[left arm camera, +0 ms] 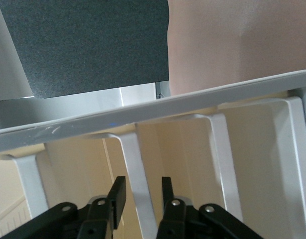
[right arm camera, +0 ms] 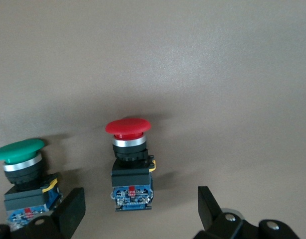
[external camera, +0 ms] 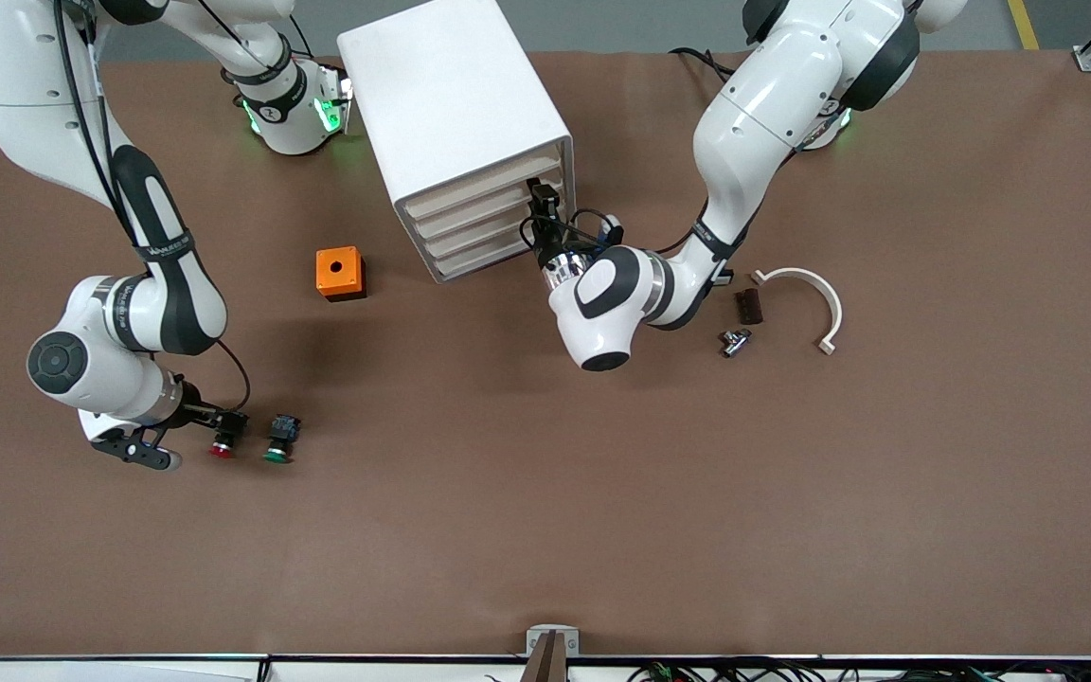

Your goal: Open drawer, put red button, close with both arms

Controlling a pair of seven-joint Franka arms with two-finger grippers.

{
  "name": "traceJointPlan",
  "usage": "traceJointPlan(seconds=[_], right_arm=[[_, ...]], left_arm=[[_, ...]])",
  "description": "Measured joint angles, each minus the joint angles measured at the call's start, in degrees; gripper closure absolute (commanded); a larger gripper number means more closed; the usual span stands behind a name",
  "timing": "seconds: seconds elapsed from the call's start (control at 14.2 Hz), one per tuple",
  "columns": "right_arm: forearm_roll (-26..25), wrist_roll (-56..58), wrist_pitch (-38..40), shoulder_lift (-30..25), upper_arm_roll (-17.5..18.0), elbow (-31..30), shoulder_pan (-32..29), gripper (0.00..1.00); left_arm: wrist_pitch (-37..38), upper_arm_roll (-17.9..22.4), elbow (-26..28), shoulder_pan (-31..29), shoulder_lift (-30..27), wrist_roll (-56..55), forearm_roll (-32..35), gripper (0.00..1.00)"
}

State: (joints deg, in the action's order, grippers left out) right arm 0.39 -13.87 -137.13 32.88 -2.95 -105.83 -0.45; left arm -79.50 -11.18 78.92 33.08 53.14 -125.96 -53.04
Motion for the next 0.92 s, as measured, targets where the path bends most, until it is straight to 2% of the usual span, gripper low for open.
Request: traceJointPlan(seconds=[0.21, 0.56, 0.92], right_arm=[[0.0, -0.1, 0.0, 0.5, 0.0, 0.0, 0.0, 0.0], [0.0, -0.1, 0.0, 1.9, -0.2, 0.3, -0.1, 0.0], [0.0, -0.2, -0.2, 2.5, -0.3, 0.4, -0.2, 0.0]], left_arm=[[0.0, 0.0, 0.0, -0.1, 0.1, 0.2, 0.0, 0.85], [0.0, 0.0, 0.0, -1.8, 0.1, -1.0, -0.4, 0.85], [0.0, 0.0, -0.1, -6.8, 0.1, -0.9, -0.5, 0.82]])
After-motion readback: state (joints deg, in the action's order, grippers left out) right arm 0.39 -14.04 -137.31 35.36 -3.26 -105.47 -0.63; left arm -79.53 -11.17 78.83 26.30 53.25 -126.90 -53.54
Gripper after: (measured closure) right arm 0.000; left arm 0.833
